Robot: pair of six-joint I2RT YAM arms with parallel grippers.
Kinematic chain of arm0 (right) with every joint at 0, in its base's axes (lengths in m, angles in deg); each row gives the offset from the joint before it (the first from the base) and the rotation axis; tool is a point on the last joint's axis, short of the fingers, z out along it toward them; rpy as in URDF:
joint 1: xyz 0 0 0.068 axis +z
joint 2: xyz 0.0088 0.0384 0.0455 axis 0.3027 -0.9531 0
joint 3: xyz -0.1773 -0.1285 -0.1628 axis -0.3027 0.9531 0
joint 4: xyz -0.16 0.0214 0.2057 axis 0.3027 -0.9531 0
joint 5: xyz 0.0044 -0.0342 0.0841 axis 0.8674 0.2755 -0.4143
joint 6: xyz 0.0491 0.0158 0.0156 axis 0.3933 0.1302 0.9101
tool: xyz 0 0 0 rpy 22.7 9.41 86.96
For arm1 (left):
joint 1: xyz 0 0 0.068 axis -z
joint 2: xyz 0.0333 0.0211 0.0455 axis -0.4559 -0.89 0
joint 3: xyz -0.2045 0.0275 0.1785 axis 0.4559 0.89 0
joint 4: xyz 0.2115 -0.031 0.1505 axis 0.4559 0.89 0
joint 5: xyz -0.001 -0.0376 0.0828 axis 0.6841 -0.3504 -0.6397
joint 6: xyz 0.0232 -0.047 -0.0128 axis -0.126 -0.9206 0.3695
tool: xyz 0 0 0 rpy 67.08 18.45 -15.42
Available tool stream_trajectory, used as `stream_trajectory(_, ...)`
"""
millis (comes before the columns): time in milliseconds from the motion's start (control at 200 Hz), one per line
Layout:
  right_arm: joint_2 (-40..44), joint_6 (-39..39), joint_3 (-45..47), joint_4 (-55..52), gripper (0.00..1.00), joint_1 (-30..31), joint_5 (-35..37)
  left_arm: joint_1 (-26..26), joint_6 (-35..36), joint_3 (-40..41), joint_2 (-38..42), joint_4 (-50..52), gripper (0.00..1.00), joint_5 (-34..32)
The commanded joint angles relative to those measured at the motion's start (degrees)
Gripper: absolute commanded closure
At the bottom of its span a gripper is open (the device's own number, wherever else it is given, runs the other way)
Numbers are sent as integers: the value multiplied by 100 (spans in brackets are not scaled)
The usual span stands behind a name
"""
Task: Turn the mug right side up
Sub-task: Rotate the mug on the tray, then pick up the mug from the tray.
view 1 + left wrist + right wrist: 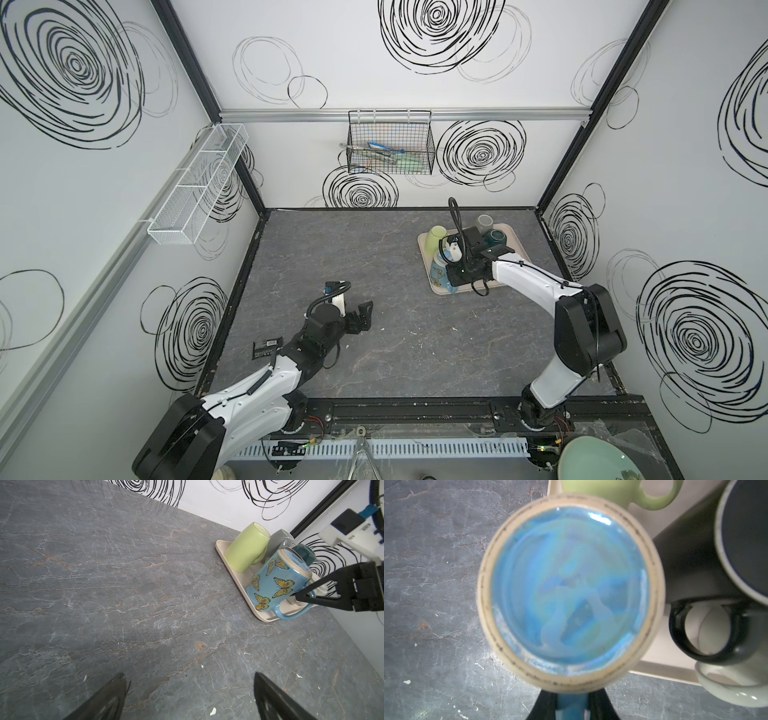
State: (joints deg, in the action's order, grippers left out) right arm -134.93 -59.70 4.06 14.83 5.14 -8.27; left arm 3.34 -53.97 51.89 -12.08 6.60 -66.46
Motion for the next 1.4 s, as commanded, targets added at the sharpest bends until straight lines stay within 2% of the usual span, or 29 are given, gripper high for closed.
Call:
stream_trajectory(0,-18,-42,-235,-243,87,24,98,-33,49,42,73,-220,3,-44)
stream_trajectory(45,-25,-39,-272,-272,84,23,100,-27,49,39,73,-220,3,-35)
stream_trajectory(180,-61,-73,-378,-342,82,24,56,-35,40,46,79,-236,3,-17)
stream_trajectory(250,-86,-79,-422,-372,75,21,82,-33,40,60,85,-237,3,-19)
stream_trajectory(370,-212,-109,-563,-528,73,25,100,-35,40,58,100,-236,3,-23)
stream_trajectory(475,-329,-118,-675,-640,67,35,124,-29,40,65,98,-236,3,-18)
stream_trajectory(655,-488,-135,-791,-737,67,77,210,-29,30,75,99,-247,3,-21)
stream_trajectory(1126,-909,-173,-1094,-1041,75,164,587,-39,14,95,87,-279,4,-26)
stream_trajectory(1221,-950,-179,-1097,-1050,80,159,598,-39,13,95,77,-280,4,-26)
stream_trajectory(1391,-1036,-179,-1154,-1113,75,182,697,-40,14,100,73,-289,4,-32)
